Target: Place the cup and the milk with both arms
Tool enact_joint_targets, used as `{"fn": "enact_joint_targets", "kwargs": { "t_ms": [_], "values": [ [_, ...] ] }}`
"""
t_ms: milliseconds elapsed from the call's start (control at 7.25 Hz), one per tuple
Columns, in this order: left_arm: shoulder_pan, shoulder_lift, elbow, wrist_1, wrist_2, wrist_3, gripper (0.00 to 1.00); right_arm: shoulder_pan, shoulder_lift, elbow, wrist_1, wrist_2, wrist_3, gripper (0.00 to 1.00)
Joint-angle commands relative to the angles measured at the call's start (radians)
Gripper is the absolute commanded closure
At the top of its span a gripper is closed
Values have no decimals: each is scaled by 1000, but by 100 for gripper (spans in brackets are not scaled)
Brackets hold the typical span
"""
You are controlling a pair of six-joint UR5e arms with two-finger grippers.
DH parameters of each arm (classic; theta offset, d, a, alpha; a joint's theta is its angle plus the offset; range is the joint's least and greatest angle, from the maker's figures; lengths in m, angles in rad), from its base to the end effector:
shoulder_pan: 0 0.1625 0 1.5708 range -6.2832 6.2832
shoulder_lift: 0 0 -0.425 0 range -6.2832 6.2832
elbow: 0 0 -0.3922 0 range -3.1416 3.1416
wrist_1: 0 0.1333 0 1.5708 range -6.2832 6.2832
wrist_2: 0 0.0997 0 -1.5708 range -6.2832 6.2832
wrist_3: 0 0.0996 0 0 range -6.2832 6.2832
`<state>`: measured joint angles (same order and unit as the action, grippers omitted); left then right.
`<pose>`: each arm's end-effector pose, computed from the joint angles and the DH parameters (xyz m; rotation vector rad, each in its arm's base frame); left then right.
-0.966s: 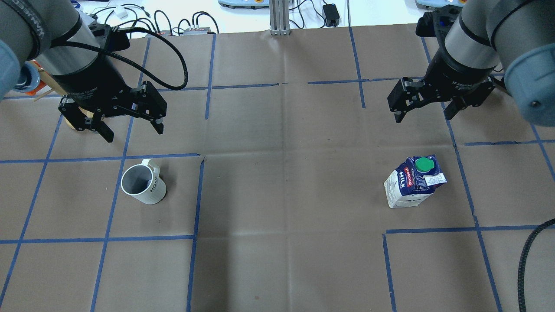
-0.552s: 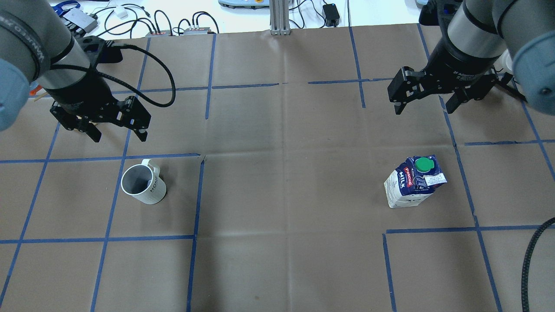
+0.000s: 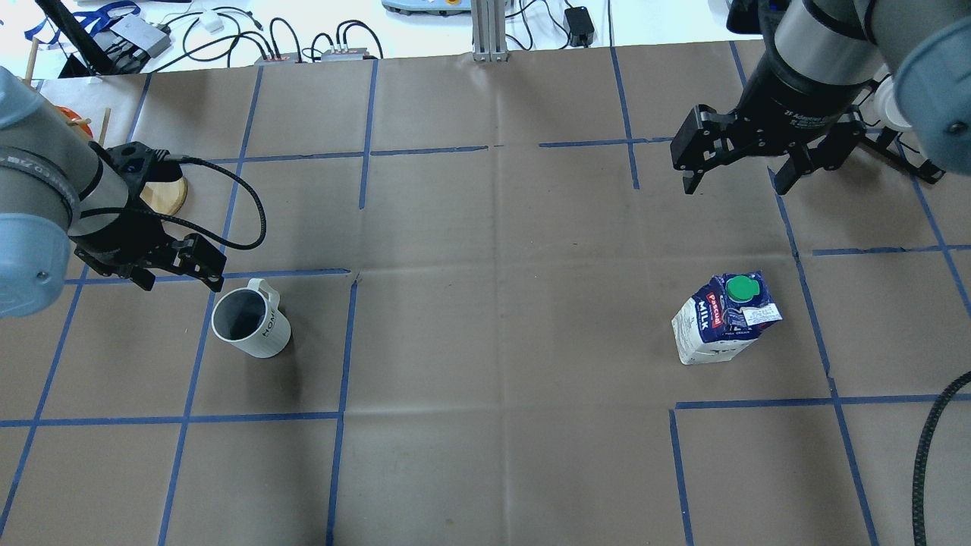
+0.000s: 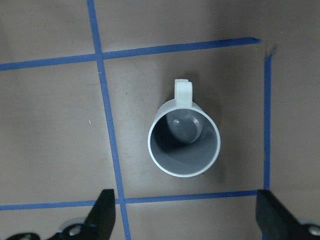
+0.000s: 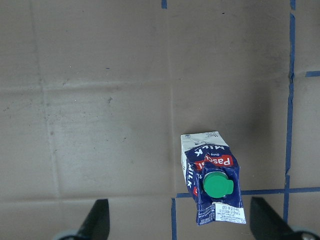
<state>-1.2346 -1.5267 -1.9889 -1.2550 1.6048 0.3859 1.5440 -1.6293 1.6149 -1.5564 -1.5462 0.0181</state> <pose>0.0225 -0.4583 0.3386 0.0793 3.1276 0.1040 0.1232 -0.4705 0.4929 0.0700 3.1162 -0.0002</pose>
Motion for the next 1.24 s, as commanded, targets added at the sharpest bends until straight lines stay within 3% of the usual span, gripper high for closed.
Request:
{"fn": "enact_joint_targets", "kwargs": {
  "t_ms": [0,276,552,828,966,1103],
  "values": [
    [12,-23,-124,148,0,1,0,11,0,2,1,0,2,0],
    [14,-73,-148,203,-2,1,2,13,0,5,1,0,0,0],
    [14,-108,-148,233,-3,-1,9,13,2,5,3,0,-1,0],
    [14,-130,-151,253,-2,-1,56,13,2,7,3,0,-10,0],
    [14,-132,-150,253,0,-4,87,13,2,8,4,-3,-12,0],
    [14,-132,-150,255,0,-9,100,13,2,8,4,-6,-15,0]
  ]
}}
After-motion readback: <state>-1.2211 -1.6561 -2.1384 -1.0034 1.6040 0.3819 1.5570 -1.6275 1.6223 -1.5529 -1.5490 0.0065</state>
